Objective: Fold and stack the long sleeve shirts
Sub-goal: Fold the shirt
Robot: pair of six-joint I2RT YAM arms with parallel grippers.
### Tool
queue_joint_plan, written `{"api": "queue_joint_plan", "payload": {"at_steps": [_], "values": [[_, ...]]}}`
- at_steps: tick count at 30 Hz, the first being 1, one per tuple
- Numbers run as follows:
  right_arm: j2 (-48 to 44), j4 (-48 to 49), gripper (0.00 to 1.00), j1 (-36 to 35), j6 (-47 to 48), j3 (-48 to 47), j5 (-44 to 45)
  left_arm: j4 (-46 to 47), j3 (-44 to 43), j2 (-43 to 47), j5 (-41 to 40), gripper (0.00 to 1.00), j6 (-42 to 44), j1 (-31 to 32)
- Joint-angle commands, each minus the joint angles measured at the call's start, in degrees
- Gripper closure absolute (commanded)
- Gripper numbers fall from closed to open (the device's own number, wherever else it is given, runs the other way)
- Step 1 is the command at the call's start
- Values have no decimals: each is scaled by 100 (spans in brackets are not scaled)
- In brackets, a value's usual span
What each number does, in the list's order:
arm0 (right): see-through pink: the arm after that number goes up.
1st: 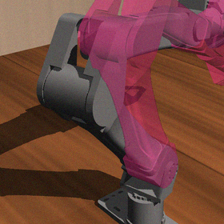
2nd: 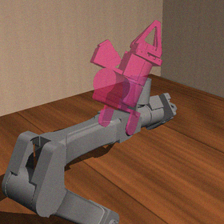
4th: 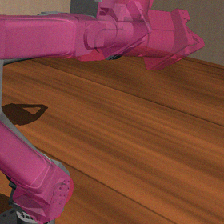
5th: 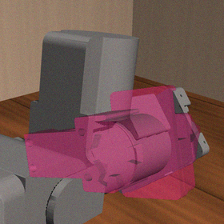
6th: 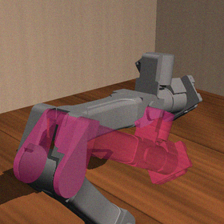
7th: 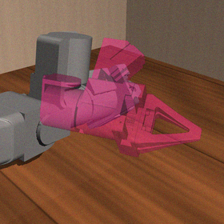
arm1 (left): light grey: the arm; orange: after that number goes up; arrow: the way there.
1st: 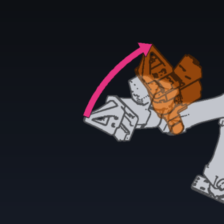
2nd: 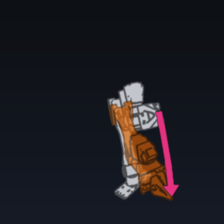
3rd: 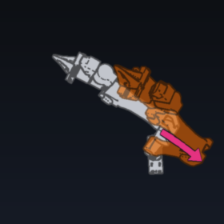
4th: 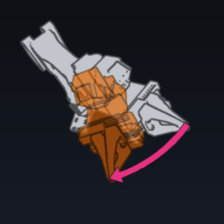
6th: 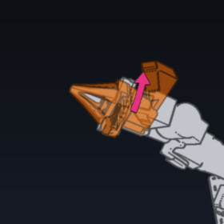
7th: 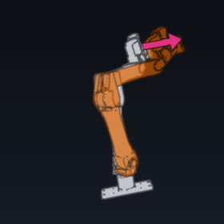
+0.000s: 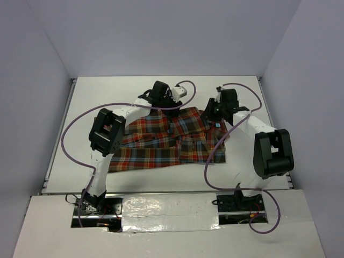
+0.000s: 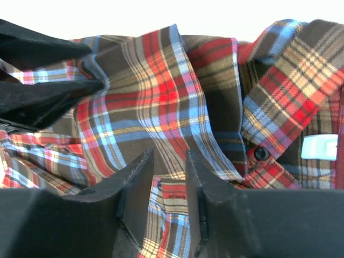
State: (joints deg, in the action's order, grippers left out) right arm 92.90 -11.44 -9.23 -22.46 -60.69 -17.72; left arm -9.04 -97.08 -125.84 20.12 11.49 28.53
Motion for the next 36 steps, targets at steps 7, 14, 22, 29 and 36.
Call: {"api": "queue_joint_plan", "payload": {"at_steps": [7,14,22,29,36], "values": [[-186,845,85,-61,-434,57,-214,-905,-804,402,53,33,-287,82],[465,986,94,-61,-988,311,-329,-899,144,605,370,40,-700,451],[791,696,100,44,-1243,575,137,-266,1094,447,-174,40,-516,557],[782,767,99,115,-1156,567,-13,-151,902,446,-193,34,-349,557],[-173,345,83,158,-778,452,242,-739,-135,534,141,16,-392,557]]}}
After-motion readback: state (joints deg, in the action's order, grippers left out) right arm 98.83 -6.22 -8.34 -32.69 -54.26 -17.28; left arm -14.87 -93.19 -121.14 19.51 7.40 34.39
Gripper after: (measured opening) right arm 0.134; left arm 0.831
